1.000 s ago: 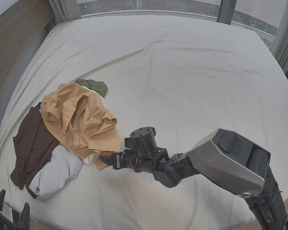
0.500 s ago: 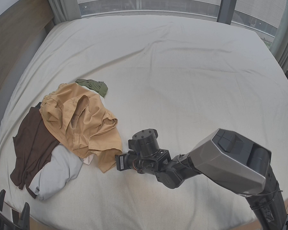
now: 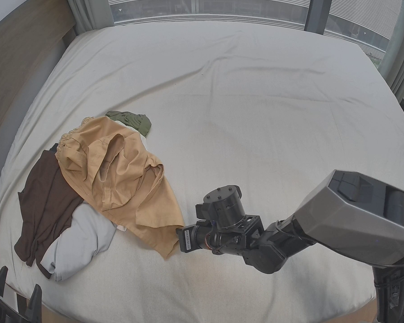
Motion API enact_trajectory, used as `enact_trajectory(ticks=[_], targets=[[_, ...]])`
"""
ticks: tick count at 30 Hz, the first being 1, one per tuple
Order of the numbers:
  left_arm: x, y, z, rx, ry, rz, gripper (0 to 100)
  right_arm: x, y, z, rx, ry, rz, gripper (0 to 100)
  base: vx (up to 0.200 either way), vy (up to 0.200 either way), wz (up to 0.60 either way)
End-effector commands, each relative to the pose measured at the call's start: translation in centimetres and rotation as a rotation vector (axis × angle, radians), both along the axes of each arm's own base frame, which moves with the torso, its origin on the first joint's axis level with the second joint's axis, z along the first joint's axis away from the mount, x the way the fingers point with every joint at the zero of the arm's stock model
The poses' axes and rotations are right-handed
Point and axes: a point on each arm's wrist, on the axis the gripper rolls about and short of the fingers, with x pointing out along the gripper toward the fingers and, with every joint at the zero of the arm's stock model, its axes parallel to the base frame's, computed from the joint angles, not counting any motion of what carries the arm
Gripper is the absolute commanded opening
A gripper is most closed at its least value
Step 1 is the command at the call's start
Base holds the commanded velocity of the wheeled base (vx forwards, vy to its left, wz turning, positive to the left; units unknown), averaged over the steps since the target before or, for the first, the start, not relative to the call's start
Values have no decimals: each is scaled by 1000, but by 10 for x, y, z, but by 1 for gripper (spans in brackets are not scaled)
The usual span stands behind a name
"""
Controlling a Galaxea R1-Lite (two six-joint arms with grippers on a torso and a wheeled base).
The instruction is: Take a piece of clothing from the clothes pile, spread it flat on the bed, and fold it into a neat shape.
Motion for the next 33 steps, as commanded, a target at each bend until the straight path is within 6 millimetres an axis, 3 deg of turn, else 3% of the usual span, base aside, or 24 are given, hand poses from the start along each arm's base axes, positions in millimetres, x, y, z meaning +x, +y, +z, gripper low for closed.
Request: enact_trajectory(ticks=[1, 11, 22, 33], targets=[[0, 0, -5, 0, 2, 0, 100, -18, -16, 16, 7, -4, 7, 0, 0, 0, 0], [0, 0, -5, 0, 0, 1, 100, -50, -32, 5, -40, 41, 41, 0, 0, 0, 0], [0, 0, -5, 0, 2, 1, 100, -69, -49, 0, -85, 87, 44, 0, 0, 0, 0], [0, 0, -5, 0, 0, 1, 100, -80, -91, 8, -137, 108, -43, 0, 0, 0, 0]])
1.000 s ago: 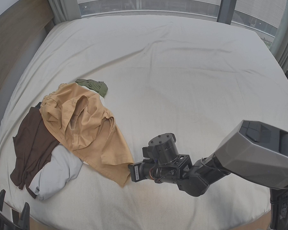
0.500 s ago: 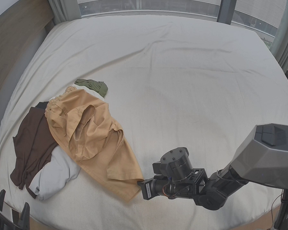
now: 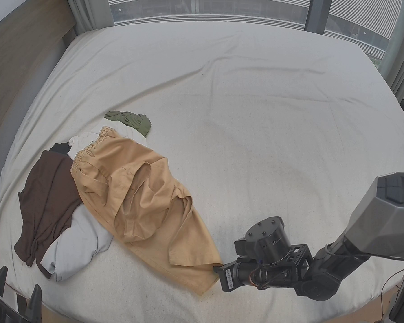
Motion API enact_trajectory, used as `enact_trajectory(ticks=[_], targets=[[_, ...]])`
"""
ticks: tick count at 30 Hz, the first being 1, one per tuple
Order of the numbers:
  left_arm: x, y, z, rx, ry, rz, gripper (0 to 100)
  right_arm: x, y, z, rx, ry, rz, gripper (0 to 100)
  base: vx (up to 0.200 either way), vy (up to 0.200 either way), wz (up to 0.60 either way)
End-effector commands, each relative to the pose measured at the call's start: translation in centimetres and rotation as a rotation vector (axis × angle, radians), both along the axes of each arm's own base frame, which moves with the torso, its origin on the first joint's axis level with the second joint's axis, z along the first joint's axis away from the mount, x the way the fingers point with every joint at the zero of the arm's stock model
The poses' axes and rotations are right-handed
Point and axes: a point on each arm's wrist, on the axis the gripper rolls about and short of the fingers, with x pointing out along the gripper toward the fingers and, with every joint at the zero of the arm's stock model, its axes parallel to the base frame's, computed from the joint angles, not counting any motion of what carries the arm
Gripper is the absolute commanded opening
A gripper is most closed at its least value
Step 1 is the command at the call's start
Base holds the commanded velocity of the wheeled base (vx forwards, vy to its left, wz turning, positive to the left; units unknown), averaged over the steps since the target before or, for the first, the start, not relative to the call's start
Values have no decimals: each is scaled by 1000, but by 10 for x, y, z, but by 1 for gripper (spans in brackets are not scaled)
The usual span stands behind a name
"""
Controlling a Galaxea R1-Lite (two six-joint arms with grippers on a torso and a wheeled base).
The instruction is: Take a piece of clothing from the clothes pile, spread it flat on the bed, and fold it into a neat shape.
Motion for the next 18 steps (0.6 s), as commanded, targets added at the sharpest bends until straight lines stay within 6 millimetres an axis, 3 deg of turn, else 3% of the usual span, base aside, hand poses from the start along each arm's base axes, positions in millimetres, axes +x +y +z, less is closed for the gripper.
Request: enact_trajectory(ticks=[1, 10, 18], targets=[[0, 0, -5, -1, 1, 0, 100, -4, -21, 11, 1, -4, -37, 0, 0, 0, 0], [0, 0, -5, -1, 2, 0, 100, -4, -67, 9, -43, 36, -143, 0, 0, 0, 0], [0, 0, -5, 1, 0, 0, 100, 0, -94, 9, -65, 43, -210, 0, 0, 0, 0]])
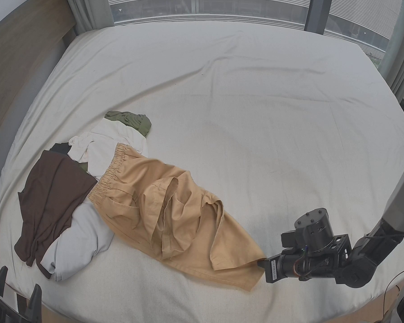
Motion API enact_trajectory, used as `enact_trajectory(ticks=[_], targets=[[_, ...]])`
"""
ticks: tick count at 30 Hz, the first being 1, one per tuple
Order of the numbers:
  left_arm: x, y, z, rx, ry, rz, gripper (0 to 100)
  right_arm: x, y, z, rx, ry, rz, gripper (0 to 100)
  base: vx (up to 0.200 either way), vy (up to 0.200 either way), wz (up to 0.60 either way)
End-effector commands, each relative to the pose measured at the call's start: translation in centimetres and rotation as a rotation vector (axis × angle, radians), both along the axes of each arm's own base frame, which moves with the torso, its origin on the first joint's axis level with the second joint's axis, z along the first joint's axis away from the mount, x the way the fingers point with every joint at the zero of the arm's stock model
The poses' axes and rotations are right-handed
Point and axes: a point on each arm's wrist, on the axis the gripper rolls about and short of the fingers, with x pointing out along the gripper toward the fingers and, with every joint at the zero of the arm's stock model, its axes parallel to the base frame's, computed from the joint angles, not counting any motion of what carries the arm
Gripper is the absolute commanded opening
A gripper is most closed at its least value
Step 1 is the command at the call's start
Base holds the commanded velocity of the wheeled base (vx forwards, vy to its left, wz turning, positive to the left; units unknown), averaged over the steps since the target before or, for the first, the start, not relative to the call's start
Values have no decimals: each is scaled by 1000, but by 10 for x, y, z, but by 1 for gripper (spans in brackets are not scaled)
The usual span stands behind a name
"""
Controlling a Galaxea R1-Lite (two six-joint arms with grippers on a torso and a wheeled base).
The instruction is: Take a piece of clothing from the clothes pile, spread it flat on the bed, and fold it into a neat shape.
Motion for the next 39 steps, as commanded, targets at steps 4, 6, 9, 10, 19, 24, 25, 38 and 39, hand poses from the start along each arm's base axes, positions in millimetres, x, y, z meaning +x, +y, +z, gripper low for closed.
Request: enact_trajectory(ticks=[4, 6, 9, 10, 19, 24, 25, 38, 39], targets=[[0, 0, -5, 2, 1, 0, 100, 0, -25, -2, -24, 19, -56, 0, 0, 0, 0], [0, 0, -5, 2, 1, 0, 100, 0, -29, -3, -30, 23, -68, 0, 0, 0, 0], [0, 0, -5, 2, 1, 0, 100, 1, -37, -3, -36, 27, -94, 0, 0, 0, 0], [0, 0, -5, 2, 1, 0, 100, 2, -41, -3, -39, 26, -101, 0, 0, 0, 0], [0, 0, -5, 4, 2, 0, 100, 7, -68, -6, -72, 37, -178, 0, 0, 0, 0], [0, 0, -5, 4, 1, -1, 100, 7, -77, -5, -75, 38, -210, 0, 0, 0, 0], [0, 0, -5, 4, 2, -1, 100, 7, -79, -3, -74, 35, -218, 0, 0, 0, 0], [0, 0, -5, 1, 2, -1, 100, 8, -114, 3, -100, 30, -326, 0, 0, 0, 0], [0, 0, -5, 2, 2, -1, 100, 8, -116, 4, -101, 25, -332, 0, 0, 0, 0]])
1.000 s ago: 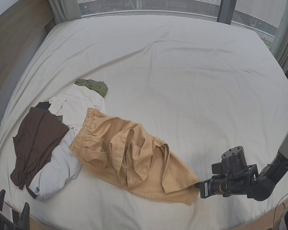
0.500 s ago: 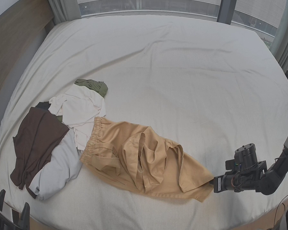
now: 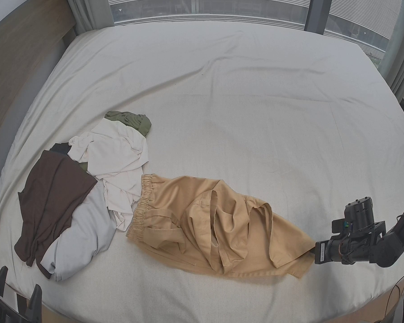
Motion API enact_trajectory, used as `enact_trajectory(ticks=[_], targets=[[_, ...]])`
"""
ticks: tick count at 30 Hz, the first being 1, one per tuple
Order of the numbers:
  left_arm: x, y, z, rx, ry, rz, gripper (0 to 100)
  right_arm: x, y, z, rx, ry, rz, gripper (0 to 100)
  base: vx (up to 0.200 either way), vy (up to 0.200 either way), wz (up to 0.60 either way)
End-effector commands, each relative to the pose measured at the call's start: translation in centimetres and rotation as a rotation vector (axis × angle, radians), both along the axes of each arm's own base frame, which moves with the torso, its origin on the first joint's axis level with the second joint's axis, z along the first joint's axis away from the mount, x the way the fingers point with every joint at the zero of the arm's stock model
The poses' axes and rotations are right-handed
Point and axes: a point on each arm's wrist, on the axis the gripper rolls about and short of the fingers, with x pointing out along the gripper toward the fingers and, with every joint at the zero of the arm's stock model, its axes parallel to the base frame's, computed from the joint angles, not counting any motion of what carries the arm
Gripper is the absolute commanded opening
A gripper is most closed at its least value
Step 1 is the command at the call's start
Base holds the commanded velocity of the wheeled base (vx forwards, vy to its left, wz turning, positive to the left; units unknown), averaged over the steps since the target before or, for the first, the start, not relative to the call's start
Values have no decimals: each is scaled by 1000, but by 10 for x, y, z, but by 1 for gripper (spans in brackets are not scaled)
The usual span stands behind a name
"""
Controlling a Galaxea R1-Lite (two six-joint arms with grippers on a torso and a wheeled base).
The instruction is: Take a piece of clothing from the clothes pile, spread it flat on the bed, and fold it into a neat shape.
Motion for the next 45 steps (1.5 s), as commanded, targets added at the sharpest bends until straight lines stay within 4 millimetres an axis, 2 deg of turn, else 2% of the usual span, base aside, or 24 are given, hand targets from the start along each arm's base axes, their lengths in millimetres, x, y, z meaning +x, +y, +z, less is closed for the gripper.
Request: enact_trajectory(ticks=[1, 10, 13, 23, 24, 30, 37, 42, 45], targets=[[0, 0, -5, 0, 0, 0, 100, 1, -13, 5, -3, -17, -48, 0, 0, 0, 0], [0, 0, -5, -2, 0, 1, 100, 3, -26, 6, -7, -24, -93, 0, 0, 0, 0], [0, 0, -5, -2, 2, 0, 100, 8, -37, 7, -6, -36, -122, 0, 0, 0, 0], [0, 0, -5, 0, 0, 0, 100, 15, -39, 10, 16, -66, -110, 0, 0, 0, 0], [0, 0, -5, -2, 0, 0, 100, 17, -38, 11, 17, -80, -108, 100, 0, 0, 0], [0, 0, -5, -5, 0, 0, 100, 18, -33, 27, 50, -200, -98, 100, 0, 0, 0], [0, 0, -5, -6, 0, 0, 100, -22, -4, 91, 147, -464, 20, 100, 0, 0, 0], [0, 0, -5, -8, 0, 0, 100, -38, 7, 119, 195, -568, 76, 100, 0, 0, 0], [0, 0, -5, -8, 0, 0, 100, -42, 23, 132, 246, -605, 155, 100, 0, 0, 0]])
